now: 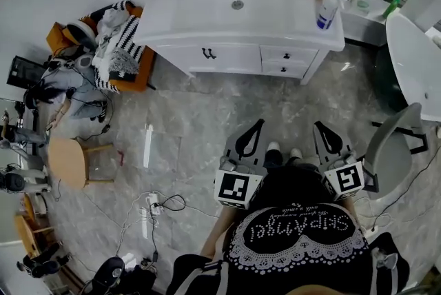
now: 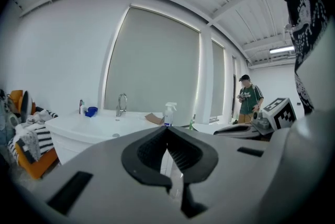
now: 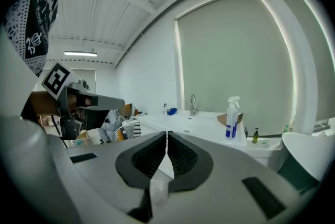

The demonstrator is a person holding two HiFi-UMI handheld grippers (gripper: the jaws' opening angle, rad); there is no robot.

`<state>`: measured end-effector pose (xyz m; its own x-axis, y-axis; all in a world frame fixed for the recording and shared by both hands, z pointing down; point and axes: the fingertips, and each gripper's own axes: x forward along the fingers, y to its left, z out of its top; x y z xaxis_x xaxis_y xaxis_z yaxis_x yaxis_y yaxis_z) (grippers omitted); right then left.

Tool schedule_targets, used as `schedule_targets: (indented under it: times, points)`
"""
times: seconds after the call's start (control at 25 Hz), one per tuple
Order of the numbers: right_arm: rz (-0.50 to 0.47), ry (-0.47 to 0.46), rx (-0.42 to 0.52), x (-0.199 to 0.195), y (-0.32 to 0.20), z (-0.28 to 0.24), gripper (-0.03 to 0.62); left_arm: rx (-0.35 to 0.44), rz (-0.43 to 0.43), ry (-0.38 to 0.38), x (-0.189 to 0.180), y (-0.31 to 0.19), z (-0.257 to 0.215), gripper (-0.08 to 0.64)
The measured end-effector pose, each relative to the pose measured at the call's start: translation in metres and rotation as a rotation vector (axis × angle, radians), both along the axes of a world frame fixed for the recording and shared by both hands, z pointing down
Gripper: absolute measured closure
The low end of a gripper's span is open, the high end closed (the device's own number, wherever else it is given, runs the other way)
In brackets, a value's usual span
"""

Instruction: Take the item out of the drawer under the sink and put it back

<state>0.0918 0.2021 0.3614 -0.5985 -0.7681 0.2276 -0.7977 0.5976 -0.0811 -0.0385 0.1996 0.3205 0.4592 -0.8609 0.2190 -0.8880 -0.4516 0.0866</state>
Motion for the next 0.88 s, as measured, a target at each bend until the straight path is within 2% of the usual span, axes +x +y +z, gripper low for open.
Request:
schedule_targets:
  times: [0.16,0.36,0.64,0.88]
  points:
    - [0.026,-0.013,-0.015,-0.009,-0.006,0.003,0.572,0.019,-0.004,0.044,-0.011,-0.008,-0.004,0.557]
    - [0.045,0.0,-0.015,-0.019,-0.009,0.003,0.572,-0.036,-0.012,0.065,-0.026,-0.004,0.01,0.557]
    - [0.08,0.007,-0.055,-0.013,-0.013,0.007,0.572,-0.098,-0.008,0.022,-0.035,-0.003,0.026,0.555]
    - [0.058,0.006,-0.087,-0.014,-0.025,0.019,0.572,-0.098,-0.034,0.092,-0.029,-0.015,0.023,0.555]
